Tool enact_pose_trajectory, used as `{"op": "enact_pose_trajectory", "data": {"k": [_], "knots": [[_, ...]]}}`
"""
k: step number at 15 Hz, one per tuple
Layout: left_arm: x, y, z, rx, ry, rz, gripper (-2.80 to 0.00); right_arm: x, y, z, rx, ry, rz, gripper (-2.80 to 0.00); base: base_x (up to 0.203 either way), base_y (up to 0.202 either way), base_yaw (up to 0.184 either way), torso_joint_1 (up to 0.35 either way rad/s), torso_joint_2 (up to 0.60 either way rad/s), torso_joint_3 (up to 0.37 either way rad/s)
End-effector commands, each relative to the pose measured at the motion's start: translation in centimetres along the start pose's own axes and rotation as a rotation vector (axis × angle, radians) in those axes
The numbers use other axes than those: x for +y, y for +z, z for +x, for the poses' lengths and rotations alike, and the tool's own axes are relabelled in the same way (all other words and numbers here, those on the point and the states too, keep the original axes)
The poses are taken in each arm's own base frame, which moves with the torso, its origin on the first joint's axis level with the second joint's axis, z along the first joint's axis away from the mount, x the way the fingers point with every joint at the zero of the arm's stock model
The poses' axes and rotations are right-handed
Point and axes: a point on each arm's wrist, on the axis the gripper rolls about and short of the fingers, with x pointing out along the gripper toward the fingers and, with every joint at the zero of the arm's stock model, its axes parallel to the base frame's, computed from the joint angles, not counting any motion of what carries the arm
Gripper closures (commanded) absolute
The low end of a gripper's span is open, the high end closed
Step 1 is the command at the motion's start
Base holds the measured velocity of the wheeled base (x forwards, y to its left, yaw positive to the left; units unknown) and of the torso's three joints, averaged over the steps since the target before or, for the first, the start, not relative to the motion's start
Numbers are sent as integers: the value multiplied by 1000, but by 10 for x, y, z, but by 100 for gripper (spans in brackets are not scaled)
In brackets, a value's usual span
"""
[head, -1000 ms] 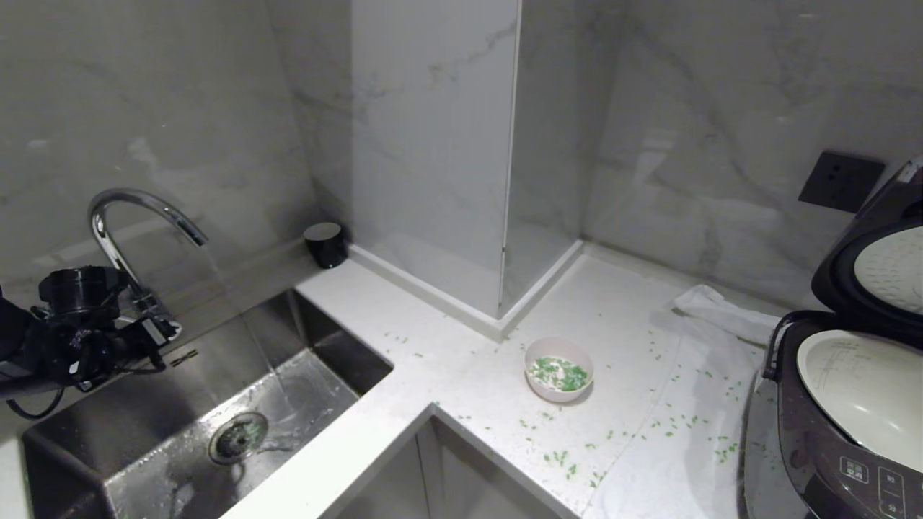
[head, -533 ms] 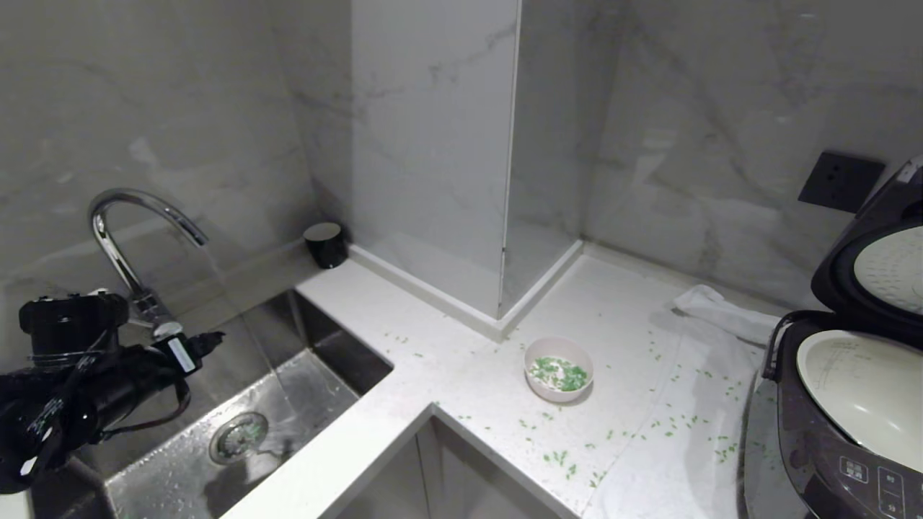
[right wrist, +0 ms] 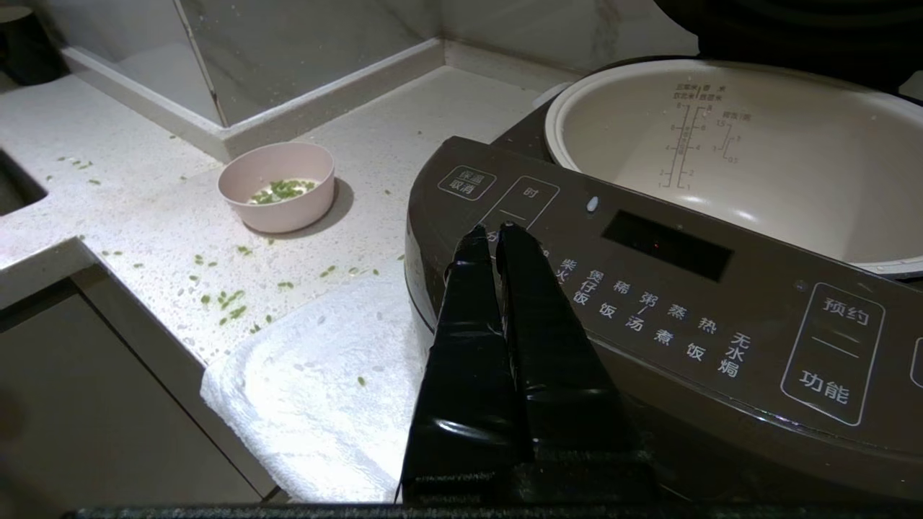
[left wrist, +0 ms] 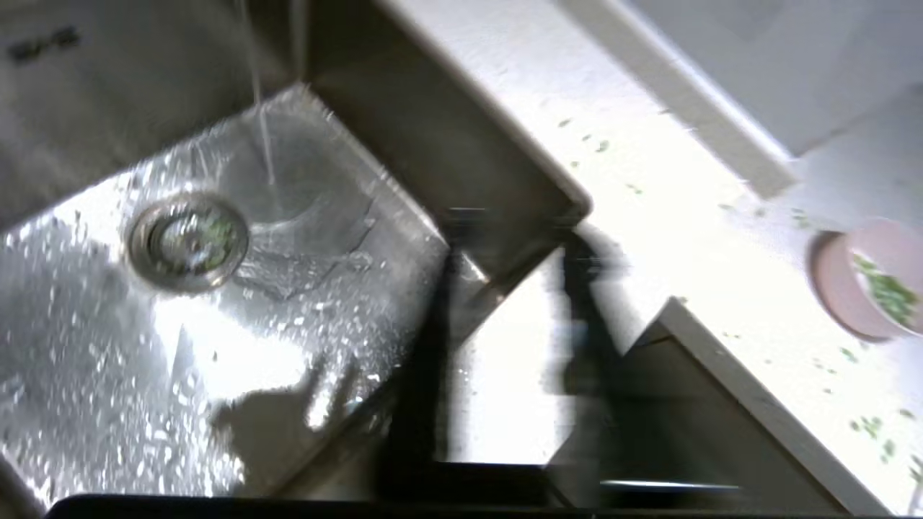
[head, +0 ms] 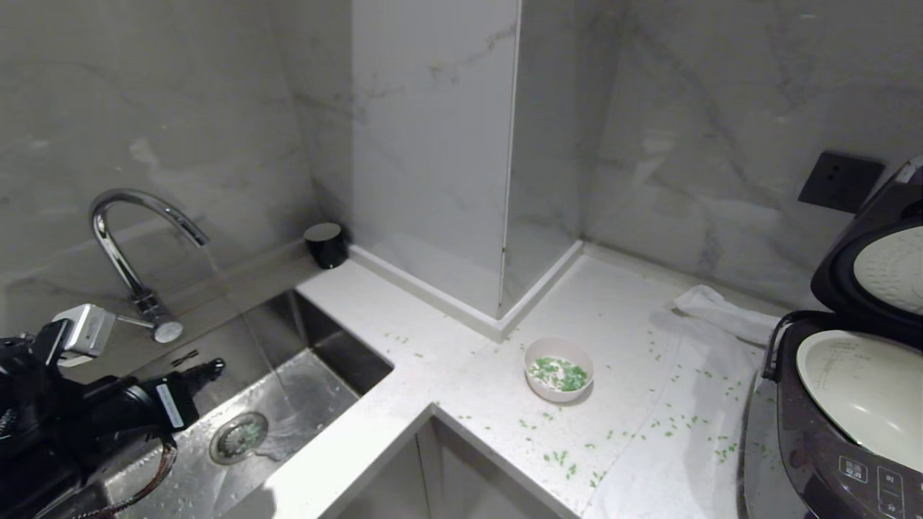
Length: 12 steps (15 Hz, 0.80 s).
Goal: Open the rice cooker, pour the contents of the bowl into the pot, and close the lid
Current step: Fill a bowl with water from the tap
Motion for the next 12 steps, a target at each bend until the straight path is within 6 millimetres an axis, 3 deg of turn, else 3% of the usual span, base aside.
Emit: {"op": "enact_pose_trajectory", "data": {"k": [1,6,12], "knots": [[-7,10,-31,-125,-41,49,0,0,0,0,0,0,0,0,0,0,0,0,0,0],[-15,7,-95,-255,-80,152,0,0,0,0,1,0,0,0,0,0,0,0,0,0],[-18,-15,-164,-381,-104,231,0,0,0,0,0,0,0,0,0,0,0,0,0,0]]}}
